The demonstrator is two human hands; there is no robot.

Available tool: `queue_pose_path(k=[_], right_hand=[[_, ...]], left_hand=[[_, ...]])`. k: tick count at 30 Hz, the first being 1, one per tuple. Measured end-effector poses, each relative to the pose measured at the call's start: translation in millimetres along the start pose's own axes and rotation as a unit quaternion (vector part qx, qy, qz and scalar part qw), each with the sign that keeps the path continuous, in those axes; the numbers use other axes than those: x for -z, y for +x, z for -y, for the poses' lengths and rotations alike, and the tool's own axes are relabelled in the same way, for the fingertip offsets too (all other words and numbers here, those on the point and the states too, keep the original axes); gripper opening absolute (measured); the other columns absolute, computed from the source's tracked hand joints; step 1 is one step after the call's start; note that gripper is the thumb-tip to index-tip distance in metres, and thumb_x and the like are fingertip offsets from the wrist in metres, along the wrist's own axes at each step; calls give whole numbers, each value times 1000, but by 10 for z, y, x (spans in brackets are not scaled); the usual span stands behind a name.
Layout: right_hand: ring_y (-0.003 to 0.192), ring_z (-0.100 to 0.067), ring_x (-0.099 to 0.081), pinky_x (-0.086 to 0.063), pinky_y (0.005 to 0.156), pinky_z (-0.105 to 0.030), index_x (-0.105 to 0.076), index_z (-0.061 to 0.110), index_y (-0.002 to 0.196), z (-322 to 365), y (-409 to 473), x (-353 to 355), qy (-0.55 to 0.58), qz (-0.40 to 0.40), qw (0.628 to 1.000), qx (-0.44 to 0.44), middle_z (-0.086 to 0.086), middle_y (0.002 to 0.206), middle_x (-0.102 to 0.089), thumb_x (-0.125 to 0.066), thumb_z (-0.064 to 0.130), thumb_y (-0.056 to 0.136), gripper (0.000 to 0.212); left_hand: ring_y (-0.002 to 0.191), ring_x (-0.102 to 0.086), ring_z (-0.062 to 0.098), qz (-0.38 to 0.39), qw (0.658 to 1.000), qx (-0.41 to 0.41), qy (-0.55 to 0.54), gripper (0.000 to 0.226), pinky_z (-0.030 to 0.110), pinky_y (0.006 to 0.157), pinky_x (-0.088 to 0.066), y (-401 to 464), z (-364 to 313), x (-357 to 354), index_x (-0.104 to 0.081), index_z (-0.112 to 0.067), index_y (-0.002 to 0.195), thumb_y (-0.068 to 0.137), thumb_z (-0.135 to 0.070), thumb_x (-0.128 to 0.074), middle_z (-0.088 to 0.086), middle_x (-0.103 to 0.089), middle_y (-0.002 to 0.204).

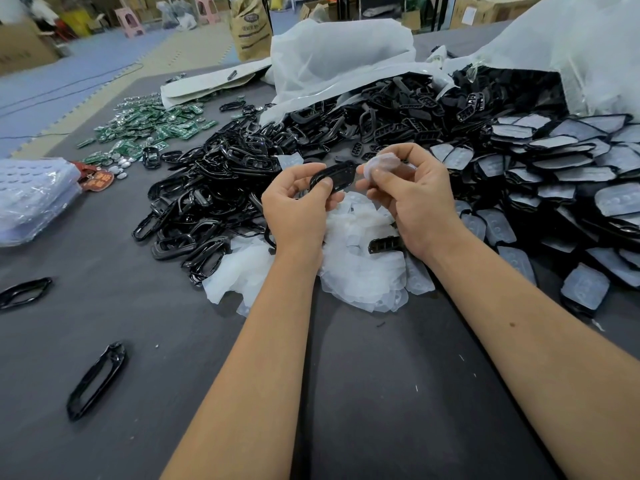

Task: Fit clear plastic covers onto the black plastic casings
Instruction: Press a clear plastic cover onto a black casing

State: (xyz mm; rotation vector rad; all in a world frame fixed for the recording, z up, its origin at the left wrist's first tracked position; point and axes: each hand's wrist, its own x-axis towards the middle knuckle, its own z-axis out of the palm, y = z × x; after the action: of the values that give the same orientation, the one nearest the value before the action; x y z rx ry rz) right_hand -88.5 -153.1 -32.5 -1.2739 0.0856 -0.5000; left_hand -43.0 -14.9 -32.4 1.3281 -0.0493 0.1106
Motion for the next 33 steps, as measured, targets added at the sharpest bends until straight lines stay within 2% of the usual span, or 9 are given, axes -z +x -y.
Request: queue_pose_path(k=[3, 6, 9, 14, 20, 26, 28, 30, 33], right_hand=[[74, -19, -72, -55, 65, -28, -66, 3, 103, -11, 9, -2, -23, -13, 1000, 10, -13, 90, -77, -72, -4, 92, 14], [72, -11, -66, -55, 75, -27, -75, 2, 102, -30, 27, 2, -41, -25, 999, 15, -3, 83, -74, -76, 0, 91, 11], [65, -3, -63, -53, 71, -19, -78, 12, 102, -36, 30, 10, -39, -24, 999, 22, 10, 73, -72, -70, -1, 95, 16], [63, -12, -63, -53, 60, -28, -76, 8, 92, -50, 8, 0, -107, -20, 993, 47, 0, 72, -71, -81, 7, 87, 7], [64, -8, -64, -53, 60, -24, -80, 13, 92, -84, 38, 11, -126, -18, 990, 56, 2, 76, -75, -79, 11, 91, 3], [56, -13, -63, -51, 55, -28, -78, 20, 80, -104, 42, 15, -188, -50, 978, 75, 0, 69, -74, -86, 21, 83, 8], [55, -17, -65, -52, 57, -32, -77, 21, 78, -106, 44, 13, -202, -73, 974, 75, -2, 67, -74, -87, 25, 81, 12], [56, -16, -67, -54, 60, -33, -76, 21, 77, -102, 43, 4, -216, -92, 969, 77, 0, 67, -74, -87, 28, 81, 13], [58, -14, -68, -55, 61, -33, -76, 21, 77, -84, 37, -8, -231, -110, 964, 74, 1, 68, -75, -86, 28, 83, 14]], left_hand=[[63, -73, 23, -3, 1000, 2, 2, 19, 21, 59, -55, 6, 0, 2, -75, -3, 99, 89, 11, -67, 23, -62, 94], [65, -74, 23, -2, 1000, 7, -1, 24, 21, 61, -55, 4, -2, 2, -76, -7, 99, 89, 12, -65, 34, -63, 105], [65, -75, 23, 7, 1000, 4, 4, 25, 20, 62, -55, 8, 14, 7, -77, -7, 101, 89, 11, -65, 24, -61, 97], [65, -75, 24, 41, 999, -26, 23, 28, 26, 65, -59, 0, 35, 12, -75, -8, 104, 88, 12, -66, 16, -74, 94], [64, -73, 19, 52, 997, -39, 36, 30, 27, 66, -60, -11, 36, 0, -77, -6, 98, 84, 16, -62, 6, -71, 89], [78, -71, 14, 77, 997, -8, 12, 26, 40, 76, -64, -27, -1, 5, -79, -6, 95, 99, 0, -54, -6, -73, 79], [81, -71, 20, 78, 997, 0, 4, 27, 39, 75, -64, -30, -10, 0, -78, -3, 97, 102, -3, -52, 3, -73, 86], [82, -72, 25, 83, 997, 5, -2, 28, 38, 73, -64, -34, -19, -8, -77, 0, 99, 104, -5, -50, 24, -70, 102], [84, -73, 28, 94, 995, 9, -18, 29, 36, 71, -64, -36, -18, -17, -76, 1, 98, 104, -5, -49, 31, -68, 112]])
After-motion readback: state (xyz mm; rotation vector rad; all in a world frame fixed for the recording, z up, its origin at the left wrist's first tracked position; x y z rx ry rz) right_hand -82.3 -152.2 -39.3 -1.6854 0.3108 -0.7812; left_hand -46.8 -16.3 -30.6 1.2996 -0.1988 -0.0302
